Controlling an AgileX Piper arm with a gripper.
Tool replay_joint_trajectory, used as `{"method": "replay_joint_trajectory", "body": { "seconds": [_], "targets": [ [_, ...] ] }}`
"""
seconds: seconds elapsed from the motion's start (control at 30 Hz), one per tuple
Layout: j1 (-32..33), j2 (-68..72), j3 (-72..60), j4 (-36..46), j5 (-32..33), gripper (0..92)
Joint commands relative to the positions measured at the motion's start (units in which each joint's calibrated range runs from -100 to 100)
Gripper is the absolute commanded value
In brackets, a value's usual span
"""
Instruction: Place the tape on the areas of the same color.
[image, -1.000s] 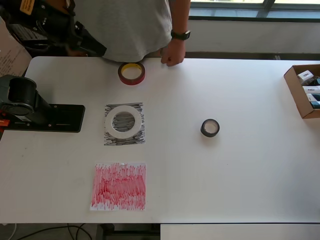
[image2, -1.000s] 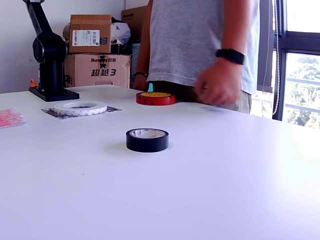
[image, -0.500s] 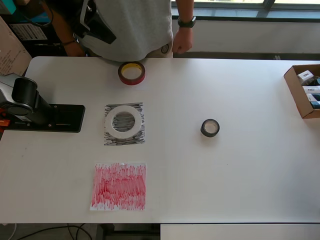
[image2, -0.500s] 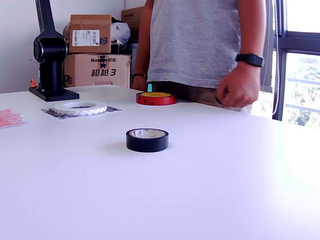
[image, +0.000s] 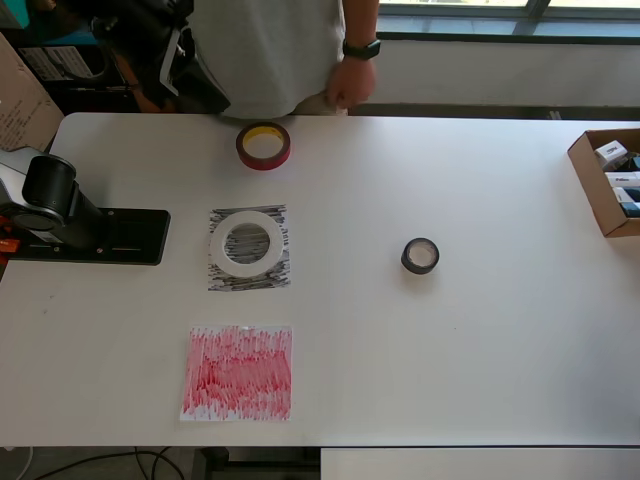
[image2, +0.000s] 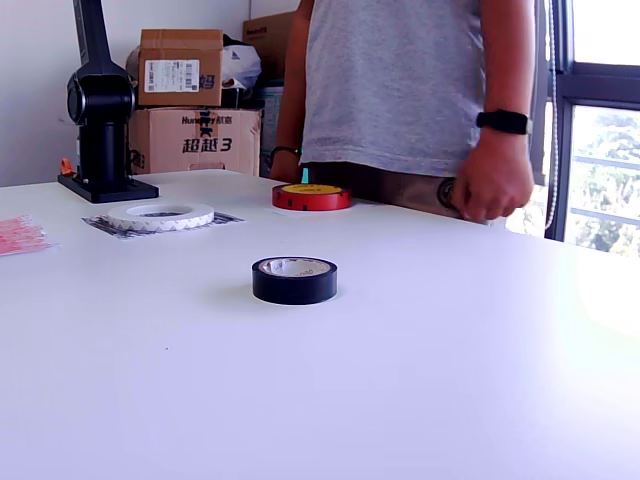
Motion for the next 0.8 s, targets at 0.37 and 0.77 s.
{"method": "replay_joint_trajectory", "body": {
  "seconds": [0.37,0.77],
  "targets": [
    [0.1,0.0,22.4,-18.8,-7.3,0.2],
    [5.1,6.1,29.2,-30.2,-5.1,0.2]
  ]
}}
